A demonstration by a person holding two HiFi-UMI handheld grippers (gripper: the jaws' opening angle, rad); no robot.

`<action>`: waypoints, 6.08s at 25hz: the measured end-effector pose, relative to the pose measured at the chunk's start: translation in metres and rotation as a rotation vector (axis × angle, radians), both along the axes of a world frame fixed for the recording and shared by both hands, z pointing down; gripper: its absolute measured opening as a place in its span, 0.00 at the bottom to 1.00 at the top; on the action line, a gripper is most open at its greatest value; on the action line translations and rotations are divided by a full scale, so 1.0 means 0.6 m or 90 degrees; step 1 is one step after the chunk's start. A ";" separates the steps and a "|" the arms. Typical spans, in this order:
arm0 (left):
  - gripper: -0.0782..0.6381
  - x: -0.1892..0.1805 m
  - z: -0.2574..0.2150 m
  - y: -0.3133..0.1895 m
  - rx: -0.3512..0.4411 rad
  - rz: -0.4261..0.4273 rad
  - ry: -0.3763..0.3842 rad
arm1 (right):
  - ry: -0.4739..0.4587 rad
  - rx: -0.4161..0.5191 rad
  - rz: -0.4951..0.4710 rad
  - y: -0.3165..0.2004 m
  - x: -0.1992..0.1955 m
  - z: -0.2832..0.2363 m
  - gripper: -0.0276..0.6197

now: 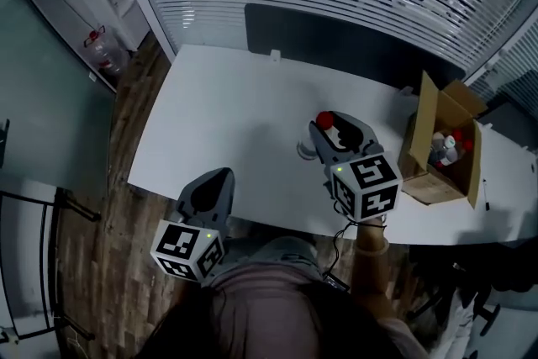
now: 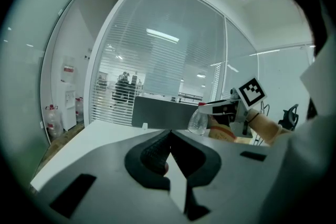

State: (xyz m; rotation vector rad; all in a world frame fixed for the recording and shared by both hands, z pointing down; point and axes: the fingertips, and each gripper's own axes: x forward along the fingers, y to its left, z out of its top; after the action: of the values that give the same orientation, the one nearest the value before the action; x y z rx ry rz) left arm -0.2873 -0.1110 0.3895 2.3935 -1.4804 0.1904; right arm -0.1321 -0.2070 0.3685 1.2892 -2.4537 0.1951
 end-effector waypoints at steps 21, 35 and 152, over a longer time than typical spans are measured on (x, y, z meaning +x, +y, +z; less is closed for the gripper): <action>0.12 -0.083 0.026 0.006 -0.021 -0.057 -0.021 | 0.017 -0.048 -0.045 -0.055 -0.108 0.129 0.30; 0.12 -0.089 0.032 0.013 -0.030 -0.060 -0.014 | 0.030 -0.068 -0.051 -0.059 -0.119 0.171 0.30; 0.12 0.448 -0.025 -0.008 -0.055 0.296 0.097 | -0.065 0.099 0.288 0.190 0.413 -0.020 0.08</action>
State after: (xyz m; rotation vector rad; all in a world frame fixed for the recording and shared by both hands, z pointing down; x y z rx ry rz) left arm -0.0186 -0.1159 0.3745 2.5778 -0.8172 0.1667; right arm 0.1156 -0.0931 0.3568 1.9375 -2.2564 0.1891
